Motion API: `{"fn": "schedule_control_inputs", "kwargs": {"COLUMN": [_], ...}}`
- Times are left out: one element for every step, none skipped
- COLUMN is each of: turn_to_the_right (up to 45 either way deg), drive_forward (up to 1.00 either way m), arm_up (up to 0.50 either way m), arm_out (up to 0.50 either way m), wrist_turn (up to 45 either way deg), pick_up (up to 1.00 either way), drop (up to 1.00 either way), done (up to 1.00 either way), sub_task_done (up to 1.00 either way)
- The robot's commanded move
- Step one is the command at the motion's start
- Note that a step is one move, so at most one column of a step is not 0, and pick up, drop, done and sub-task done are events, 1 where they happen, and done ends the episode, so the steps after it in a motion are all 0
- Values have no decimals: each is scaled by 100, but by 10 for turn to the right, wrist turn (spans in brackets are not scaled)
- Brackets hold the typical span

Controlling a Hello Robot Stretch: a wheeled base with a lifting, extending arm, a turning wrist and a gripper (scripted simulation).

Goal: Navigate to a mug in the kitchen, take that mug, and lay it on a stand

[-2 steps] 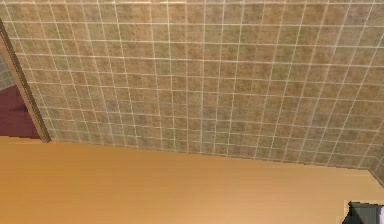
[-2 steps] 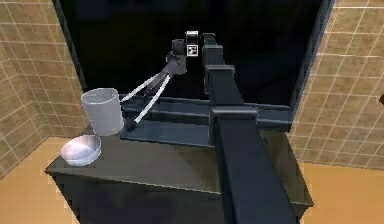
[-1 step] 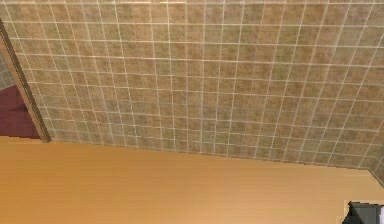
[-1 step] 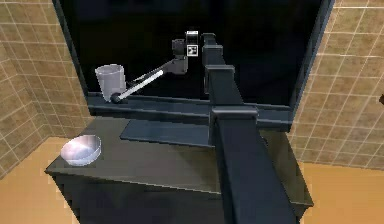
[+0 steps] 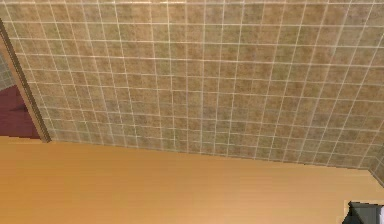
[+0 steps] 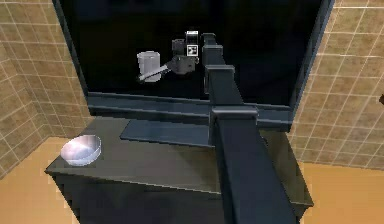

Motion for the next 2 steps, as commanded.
{"fn": "schedule_control_inputs", "kwargs": {"turn_to_the_right": [0, 0], "drive_forward": [0, 0], "arm_up": [0, -8], "arm_out": [0, 0], "wrist_turn": [330, 0], "pick_up": [0, 0], "drop": [0, 0], "done": [0, 0], "sub_task_done": [0, 0]}}
